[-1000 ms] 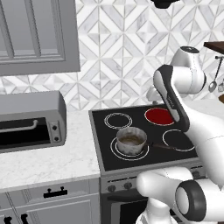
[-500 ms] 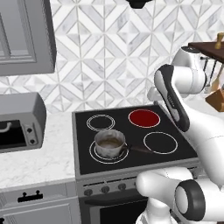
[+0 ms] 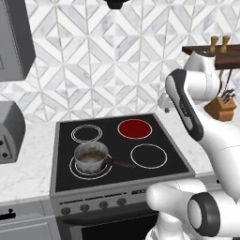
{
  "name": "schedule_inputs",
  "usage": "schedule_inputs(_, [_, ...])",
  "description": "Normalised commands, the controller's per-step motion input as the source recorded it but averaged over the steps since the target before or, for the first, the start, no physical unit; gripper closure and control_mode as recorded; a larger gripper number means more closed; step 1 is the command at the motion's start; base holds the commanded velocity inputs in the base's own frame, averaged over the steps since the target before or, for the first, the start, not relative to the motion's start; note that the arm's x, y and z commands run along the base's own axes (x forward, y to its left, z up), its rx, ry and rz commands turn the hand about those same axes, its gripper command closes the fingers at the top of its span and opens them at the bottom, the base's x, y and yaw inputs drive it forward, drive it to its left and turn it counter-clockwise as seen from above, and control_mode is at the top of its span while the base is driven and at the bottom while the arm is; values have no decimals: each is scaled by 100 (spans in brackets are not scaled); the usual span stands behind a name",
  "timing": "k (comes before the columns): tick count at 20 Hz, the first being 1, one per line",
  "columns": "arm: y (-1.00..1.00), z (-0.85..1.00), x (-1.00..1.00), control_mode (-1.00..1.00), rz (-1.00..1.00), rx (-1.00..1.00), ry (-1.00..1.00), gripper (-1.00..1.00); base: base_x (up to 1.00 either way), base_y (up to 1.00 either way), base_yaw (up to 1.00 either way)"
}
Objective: Turn off the rear right burner of the stove.
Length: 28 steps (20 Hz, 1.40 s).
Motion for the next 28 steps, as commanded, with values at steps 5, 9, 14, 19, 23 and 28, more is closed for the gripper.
schedule_inputs(5, [0,0,0,100,0,0,0,-100,0,-47,0])
schedule_inputs(9, [0,0,0,-100,0,0,0,-100,0,-8,0])
schedule_inputs(14, [0,0,-4,-100,0,0,0,-100,0,0,0])
schedule_inputs(19, [48,-11,-43,-100,6,-12,-2,-100,0,0,0])
schedule_inputs(23, [100,-62,-83,-100,12,-44,-4,-100,0,0,0])
schedule_inputs(28, [100,-73,-90,-100,14,-50,-3,-100,0,0,0])
